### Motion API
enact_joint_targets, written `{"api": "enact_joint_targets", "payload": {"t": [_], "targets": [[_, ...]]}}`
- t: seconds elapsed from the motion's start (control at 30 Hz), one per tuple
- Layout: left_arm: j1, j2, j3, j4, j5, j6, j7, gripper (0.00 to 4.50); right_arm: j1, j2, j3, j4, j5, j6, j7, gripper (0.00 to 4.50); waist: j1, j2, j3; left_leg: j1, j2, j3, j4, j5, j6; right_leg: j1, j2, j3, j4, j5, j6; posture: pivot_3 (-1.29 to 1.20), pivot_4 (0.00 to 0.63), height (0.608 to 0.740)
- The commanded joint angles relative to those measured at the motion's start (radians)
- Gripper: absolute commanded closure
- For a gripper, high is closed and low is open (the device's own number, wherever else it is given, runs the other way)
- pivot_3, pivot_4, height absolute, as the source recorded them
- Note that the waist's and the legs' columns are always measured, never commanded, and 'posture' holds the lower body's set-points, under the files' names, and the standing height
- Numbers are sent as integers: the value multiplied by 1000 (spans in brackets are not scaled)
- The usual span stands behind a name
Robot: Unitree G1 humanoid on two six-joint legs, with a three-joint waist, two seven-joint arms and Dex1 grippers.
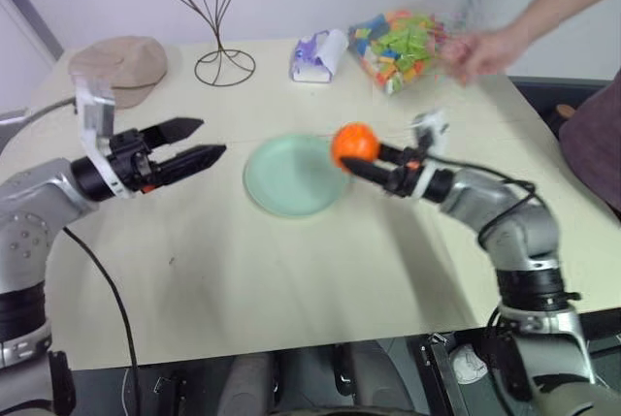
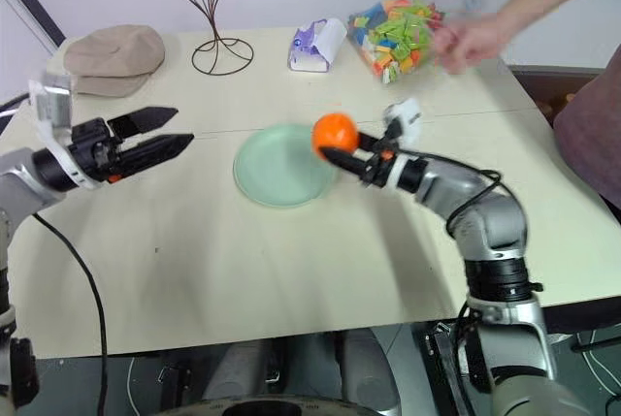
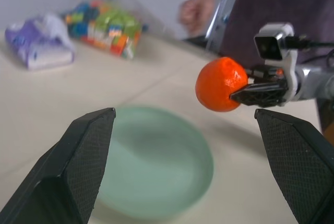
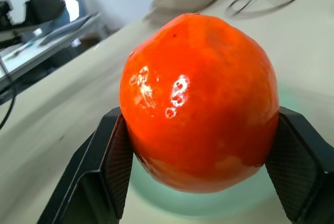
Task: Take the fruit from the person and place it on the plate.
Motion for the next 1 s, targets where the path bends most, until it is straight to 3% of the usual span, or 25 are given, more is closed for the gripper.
{"api": "enact_joint_targets", "payload": {"t": [0.03, 0.27, 0.37, 0.4, 0.63, 1.0], "targets": [[40, 27, -7, -51, 30, -23, -26, 0, -44, 37, 41, 15, -48, -37, 0, 1597, 2, 0, 0, 0, 0, 0, 0, 0, 0, 0, 0, 0, 0, 0, 0, 0, 150, 740], [94, 20, 10, -72, 51, -39, -18, 0, -83, 67, 117, 140, -154, -97, 54, 1597, 5, 0, 0, 0, -1, 0, 0, 0, 0, 0, -2, 0, -1, 0, 0, 0, 150, 740], [100, 12, 15, -80, 49, -42, -4, 0, -101, 72, 124, 205, -195, -141, 68, 133, 3, 0, 0, 0, -1, 0, 0, 0, 0, 0, -2, 0, -1, 0, 0, 0, 150, 740], [103, 11, 15, -82, 53, -45, -1, 0, -105, 75, 121, 215, -203, -152, 70, 57, 3, 0, 0, 0, -1, 0, 0, 0, 0, 0, -2, 0, 0, 0, 0, 0, 150, 740], [84, -13, 10, -45, 106, -95, 50, 0, -153, 69, 44, 236, -221, -186, 44, 57, 2, 0, 0, 0, -1, 0, 0, 0, 0, 0, -2, 0, 0, 0, 0, 0, 150, 740], [71, -39, 51, 124, 209, -197, 120, 0, -36, -141, -206, -12, -108, -35, 18, 57, 7, 0, 0, -1, -1, -1, -1, 0, 0, 0, -3, -1, -1, 0, 0, 0, 150, 740]]}}
